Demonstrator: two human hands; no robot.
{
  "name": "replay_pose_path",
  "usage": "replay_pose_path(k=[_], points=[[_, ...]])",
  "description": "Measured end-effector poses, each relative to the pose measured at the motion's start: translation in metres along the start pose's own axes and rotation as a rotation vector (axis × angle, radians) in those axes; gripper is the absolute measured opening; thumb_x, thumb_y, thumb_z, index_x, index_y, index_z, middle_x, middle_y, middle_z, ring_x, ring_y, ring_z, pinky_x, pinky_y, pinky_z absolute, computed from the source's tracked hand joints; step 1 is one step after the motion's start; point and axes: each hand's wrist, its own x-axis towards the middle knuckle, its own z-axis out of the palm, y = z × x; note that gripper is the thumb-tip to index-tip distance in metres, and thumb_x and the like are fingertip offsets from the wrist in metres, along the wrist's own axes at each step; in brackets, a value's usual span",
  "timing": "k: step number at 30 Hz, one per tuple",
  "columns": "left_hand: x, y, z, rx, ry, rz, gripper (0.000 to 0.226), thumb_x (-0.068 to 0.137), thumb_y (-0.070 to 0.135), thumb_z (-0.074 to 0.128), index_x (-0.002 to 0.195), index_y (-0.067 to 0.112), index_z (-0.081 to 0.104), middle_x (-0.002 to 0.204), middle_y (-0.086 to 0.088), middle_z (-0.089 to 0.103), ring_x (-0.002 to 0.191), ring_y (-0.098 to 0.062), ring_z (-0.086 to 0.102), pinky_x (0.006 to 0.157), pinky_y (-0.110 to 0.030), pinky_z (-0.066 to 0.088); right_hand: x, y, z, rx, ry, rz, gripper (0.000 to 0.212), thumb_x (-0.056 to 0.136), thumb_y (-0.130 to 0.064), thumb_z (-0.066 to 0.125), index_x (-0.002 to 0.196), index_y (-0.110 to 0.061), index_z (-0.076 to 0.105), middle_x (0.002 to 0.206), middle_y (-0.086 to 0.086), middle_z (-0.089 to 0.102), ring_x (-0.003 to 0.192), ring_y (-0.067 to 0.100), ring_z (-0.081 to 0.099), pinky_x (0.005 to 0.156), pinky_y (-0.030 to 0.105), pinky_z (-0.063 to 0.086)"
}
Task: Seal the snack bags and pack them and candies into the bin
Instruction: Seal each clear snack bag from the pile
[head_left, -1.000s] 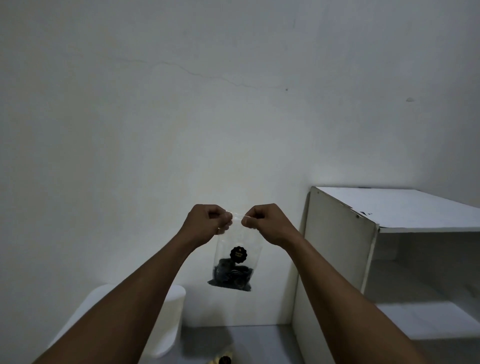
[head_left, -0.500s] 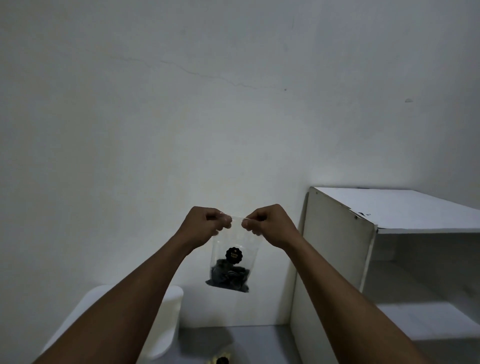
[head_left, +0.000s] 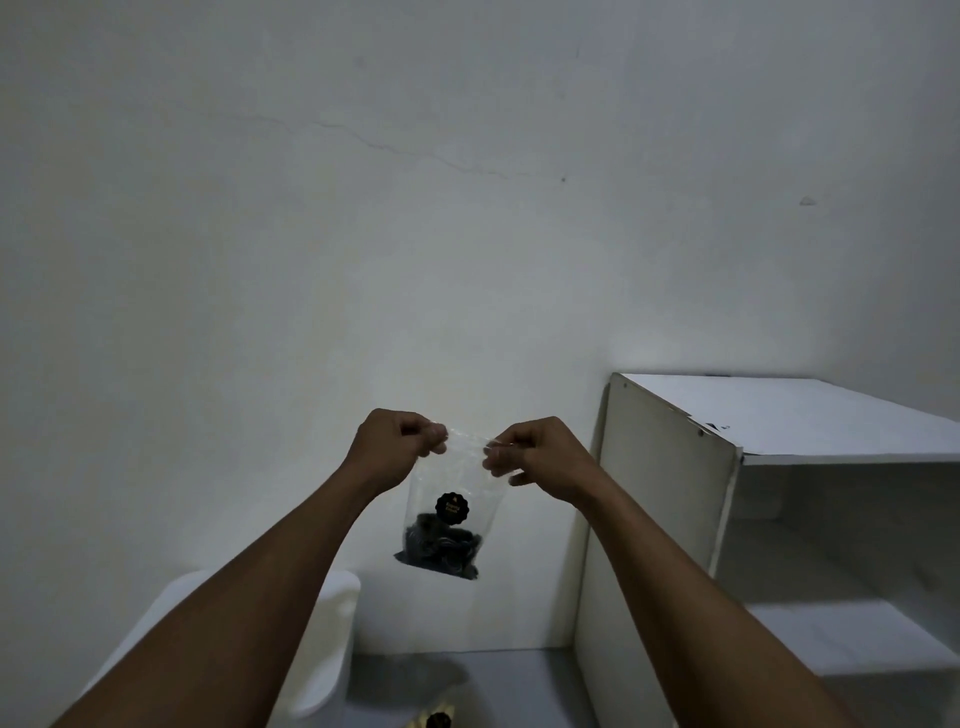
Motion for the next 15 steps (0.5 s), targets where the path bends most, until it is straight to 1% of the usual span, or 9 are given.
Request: replay_pose_path(k=[2, 3, 5, 7, 8, 10, 11, 13, 15], points=[[0.0, 0.002, 0.004, 0.0, -0.011, -0.013, 0.015, 0.091, 0.025, 0.068, 0.082, 0.016, 0.075, 0.082, 0.001, 0.077, 0.074, -0.011, 0.059, 0.074, -0.027, 0.048, 0.0, -0.005, 0.0, -0.042, -0.016, -0.004, 0.016, 0.093, -0.02, 0.066, 0.094, -0.005, 0.074, 0.088, 0.006, 0.077, 0.078, 0.012, 0.072, 0.069, 0.029, 0.057], [0.0, 0.003, 0.007, 0.021, 0.001, -0.015, 0.014, 0.091, 0.026, 0.068, 0.083, 0.016, 0.074, 0.085, 0.002, 0.076, 0.078, -0.011, 0.06, 0.074, -0.027, 0.048, 0.0, -0.007, 0.001, -0.051, -0.003, -0.005, 0.017, 0.094, -0.019, 0.066, 0.094, -0.005, 0.073, 0.086, 0.006, 0.077, 0.077, 0.013, 0.072, 0.068, 0.029, 0.058], [0.001, 0.006, 0.015, 0.145, 0.136, -0.009, 0.014, 0.087, 0.031, 0.072, 0.089, 0.018, 0.069, 0.088, 0.006, 0.07, 0.083, -0.012, 0.061, 0.074, -0.028, 0.048, -0.001, -0.008, 0.004, -0.088, 0.062, -0.022, 0.016, 0.093, -0.017, 0.065, 0.092, -0.005, 0.074, 0.083, 0.005, 0.077, 0.076, 0.017, 0.073, 0.069, 0.033, 0.061], [-0.003, 0.011, 0.023, 0.211, 0.282, -0.078, 0.033, 0.08, 0.041, 0.076, 0.095, 0.016, 0.061, 0.087, 0.003, 0.065, 0.083, -0.016, 0.062, 0.072, -0.03, 0.048, -0.001, -0.005, 0.009, -0.154, 0.137, -0.035, 0.016, 0.093, -0.02, 0.064, 0.087, -0.01, 0.075, 0.079, 0.0, 0.077, 0.075, 0.019, 0.073, 0.072, 0.038, 0.062], [-0.003, 0.014, 0.026, 0.174, 0.281, -0.14, 0.039, 0.079, 0.045, 0.077, 0.094, 0.013, 0.061, 0.085, -0.001, 0.067, 0.083, -0.018, 0.065, 0.073, -0.031, 0.052, -0.001, -0.004, 0.012, -0.181, 0.165, -0.037, 0.017, 0.093, -0.022, 0.063, 0.085, -0.014, 0.075, 0.077, -0.002, 0.076, 0.074, 0.019, 0.074, 0.073, 0.04, 0.062], [-0.005, 0.021, 0.032, -0.043, 0.183, -0.26, 0.043, 0.08, 0.046, 0.076, 0.086, 0.004, 0.067, 0.081, -0.01, 0.072, 0.079, -0.023, 0.072, 0.07, -0.035, 0.061, -0.003, -0.002, 0.019, -0.243, 0.193, -0.046, 0.018, 0.092, -0.024, 0.062, 0.081, -0.02, 0.075, 0.075, -0.004, 0.076, 0.071, 0.015, 0.073, 0.074, 0.041, 0.062], [-0.006, 0.023, 0.034, -0.133, 0.138, -0.302, 0.042, 0.081, 0.041, 0.077, 0.084, 0.0, 0.069, 0.082, -0.014, 0.073, 0.077, -0.024, 0.073, 0.066, -0.034, 0.062, -0.004, -0.001, 0.023, -0.278, 0.198, -0.055, 0.018, 0.091, -0.024, 0.061, 0.08, -0.021, 0.075, 0.074, -0.005, 0.075, 0.07, 0.012, 0.072, 0.074, 0.039, 0.062], [-0.008, 0.026, 0.035, -0.213, 0.113, -0.341, 0.037, 0.083, 0.028, 0.077, 0.087, -0.007, 0.069, 0.085, -0.019, 0.074, 0.073, -0.023, 0.074, 0.06, -0.031, 0.062, -0.008, -0.002, 0.029, -0.335, 0.202, -0.072, 0.018, 0.092, -0.021, 0.059, 0.083, -0.022, 0.075, 0.074, -0.006, 0.075, 0.069, 0.007, 0.07, 0.074, 0.035, 0.06], [-0.008, 0.025, 0.035, -0.285, 0.11, -0.376, 0.028, 0.085, 0.015, 0.074, 0.092, -0.011, 0.068, 0.083, -0.02, 0.073, 0.071, -0.023, 0.073, 0.061, -0.031, 0.062, -0.012, -0.002, 0.035, -0.377, 0.201, -0.093, 0.018, 0.092, -0.019, 0.058, 0.088, -0.02, 0.075, 0.075, -0.005, 0.075, 0.069, 0.007, 0.069, 0.074, 0.032, 0.058]])
